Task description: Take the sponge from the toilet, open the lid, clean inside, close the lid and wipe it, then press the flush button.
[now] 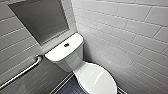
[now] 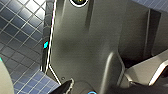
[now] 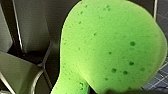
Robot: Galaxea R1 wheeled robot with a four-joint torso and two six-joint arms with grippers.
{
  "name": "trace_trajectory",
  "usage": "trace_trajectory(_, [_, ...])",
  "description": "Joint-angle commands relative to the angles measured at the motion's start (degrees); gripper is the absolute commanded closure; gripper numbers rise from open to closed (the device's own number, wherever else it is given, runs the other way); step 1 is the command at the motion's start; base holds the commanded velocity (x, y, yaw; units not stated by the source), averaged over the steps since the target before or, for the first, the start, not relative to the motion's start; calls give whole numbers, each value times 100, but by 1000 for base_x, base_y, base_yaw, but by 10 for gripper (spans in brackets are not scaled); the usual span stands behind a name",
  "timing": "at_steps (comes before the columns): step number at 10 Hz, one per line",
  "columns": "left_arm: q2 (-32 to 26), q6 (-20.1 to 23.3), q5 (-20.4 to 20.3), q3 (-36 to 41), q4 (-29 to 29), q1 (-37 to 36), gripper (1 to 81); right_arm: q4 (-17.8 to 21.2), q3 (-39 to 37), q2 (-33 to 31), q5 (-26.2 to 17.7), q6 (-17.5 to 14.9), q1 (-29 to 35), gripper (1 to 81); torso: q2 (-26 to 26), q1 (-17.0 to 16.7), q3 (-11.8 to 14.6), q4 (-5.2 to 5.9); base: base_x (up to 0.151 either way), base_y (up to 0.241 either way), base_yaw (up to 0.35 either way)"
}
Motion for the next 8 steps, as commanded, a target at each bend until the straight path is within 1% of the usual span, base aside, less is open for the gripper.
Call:
trace_trajectory(1, [59, 51, 332, -256, 137, 167, 10, -158, -22, 5, -140, -12, -127, 811, 564, -365, 137, 0, 0, 0, 0])
trace_trajectory(2, [59, 51, 340, -256, 137, 176, 10, -150, -22, 5, -140, -12, -136, 811, 776, -498, 528, 0, 0, 0, 0])
trace_trajectory(4, [120, 51, 332, -274, 137, 202, 10, -150, -22, -4, -140, -12, -171, 811, 1104, -704, 774, 0, 0, 0, 0])
trace_trajectory(8, [340, 51, 332, -405, 137, 193, 10, -141, -22, -21, -166, -21, -259, 811, 1908, -1233, 1598, 0, 0, 0, 0])
